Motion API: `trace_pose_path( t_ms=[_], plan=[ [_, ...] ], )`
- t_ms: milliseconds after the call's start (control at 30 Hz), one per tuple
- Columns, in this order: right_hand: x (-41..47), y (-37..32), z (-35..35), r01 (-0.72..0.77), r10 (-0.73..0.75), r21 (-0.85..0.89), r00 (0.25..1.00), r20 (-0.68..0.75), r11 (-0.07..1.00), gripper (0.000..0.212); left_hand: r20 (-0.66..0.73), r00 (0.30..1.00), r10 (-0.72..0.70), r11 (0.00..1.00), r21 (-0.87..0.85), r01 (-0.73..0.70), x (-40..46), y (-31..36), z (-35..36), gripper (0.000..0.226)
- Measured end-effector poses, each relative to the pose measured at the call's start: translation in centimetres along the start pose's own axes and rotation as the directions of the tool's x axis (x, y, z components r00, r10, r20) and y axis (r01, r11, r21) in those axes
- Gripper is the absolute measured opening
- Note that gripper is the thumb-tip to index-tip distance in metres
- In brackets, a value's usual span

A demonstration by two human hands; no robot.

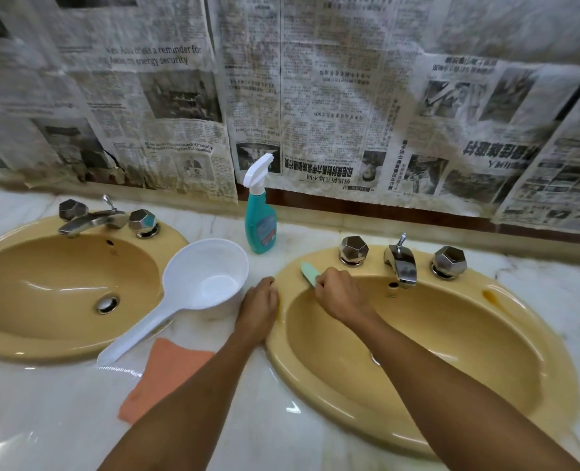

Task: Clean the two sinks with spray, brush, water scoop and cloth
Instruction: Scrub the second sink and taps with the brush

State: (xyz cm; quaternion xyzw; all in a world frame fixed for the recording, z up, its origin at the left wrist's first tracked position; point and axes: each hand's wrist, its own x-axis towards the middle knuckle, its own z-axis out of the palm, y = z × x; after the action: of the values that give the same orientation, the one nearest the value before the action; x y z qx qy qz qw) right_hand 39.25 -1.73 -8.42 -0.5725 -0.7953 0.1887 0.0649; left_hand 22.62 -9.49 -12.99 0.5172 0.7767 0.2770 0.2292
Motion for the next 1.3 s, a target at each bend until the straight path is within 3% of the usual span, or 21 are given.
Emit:
trace_pose_path(
  t_ms=[133, 233, 333, 400, 533, 567, 700, 900, 1067, 1133, 1233, 1300],
  plan=[
    [-0.5, 1.2, -0.4, -0.001, 0.002, 0.035, 1.000, -0.010, 0.999, 0.026, 0.007, 0.998, 0.065, 0.997, -0.037, -0.065, -2.2, -0.3, -0.6, 0.048],
    [-1.1, 1.5, -0.4, -0.025, 0.029, 0.093, 0.999, -0.038, 0.995, 0.025, -0.001, 0.975, 0.223, 0.975, 0.015, -0.223, -4.9, -2.8, -1.7, 0.042],
    [-3.9, -0.8, 1.2, 0.185, -0.185, 0.006, 0.981, 0.058, 0.983, 0.021, 0.044, 0.947, 0.319, 0.934, 0.154, -0.322, -6.2, -6.2, -1.8, 0.040],
    [-4.4, -1.0, 1.6, 0.232, -0.230, -0.011, 0.971, 0.071, 0.973, 0.021, 0.028, 0.946, 0.323, 0.917, 0.236, -0.320, -6.3, -7.0, -1.3, 0.046],
    [-1.2, 0.8, 0.0, -0.062, 0.070, 0.151, 0.996, -0.048, 0.987, 0.027, -0.009, 0.947, 0.321, 0.883, 0.366, -0.295, -6.6, -6.0, -0.3, 0.059],
    [-1.3, 0.5, 0.2, -0.070, 0.079, 0.151, 0.995, -0.057, 0.986, 0.027, -0.020, 0.952, 0.306, 0.888, 0.366, -0.278, -6.6, -5.7, -0.1, 0.060],
    [-4.0, -1.9, 1.8, 0.184, -0.183, -0.009, 0.981, 0.067, 0.983, 0.027, -0.075, 0.962, 0.263, 0.895, 0.390, -0.215, -6.6, -5.7, 0.7, 0.062],
    [2.0, -0.5, -1.6, -0.031, 0.031, -0.034, 1.000, 0.004, 0.999, 0.019, -0.138, 0.950, 0.281, 0.919, 0.324, -0.225, -6.5, -5.9, 0.9, 0.064],
    [-1.3, -3.8, 0.2, 0.254, -0.242, -0.089, 0.963, 0.120, 0.963, 0.026, -0.152, 0.946, 0.286, 0.927, 0.293, -0.233, -6.4, -5.8, 0.7, 0.062],
    [0.9, -3.0, -0.7, 0.177, -0.169, -0.114, 0.983, 0.077, 0.978, 0.025, -0.168, 0.941, 0.292, 0.927, 0.291, -0.236, -6.4, -5.7, 0.7, 0.061],
    [4.4, -1.7, -1.8, -0.052, 0.052, 0.032, 0.999, -0.010, 0.998, 0.023, -0.164, 0.942, 0.293, 0.926, 0.294, -0.237, -6.5, -5.6, 0.6, 0.062],
    [4.5, -2.8, -0.9, -0.049, 0.050, 0.059, 0.999, -0.018, 0.997, 0.024, -0.158, 0.944, 0.289, 0.928, 0.289, -0.236, -6.5, -5.6, 0.7, 0.062]
  ],
)
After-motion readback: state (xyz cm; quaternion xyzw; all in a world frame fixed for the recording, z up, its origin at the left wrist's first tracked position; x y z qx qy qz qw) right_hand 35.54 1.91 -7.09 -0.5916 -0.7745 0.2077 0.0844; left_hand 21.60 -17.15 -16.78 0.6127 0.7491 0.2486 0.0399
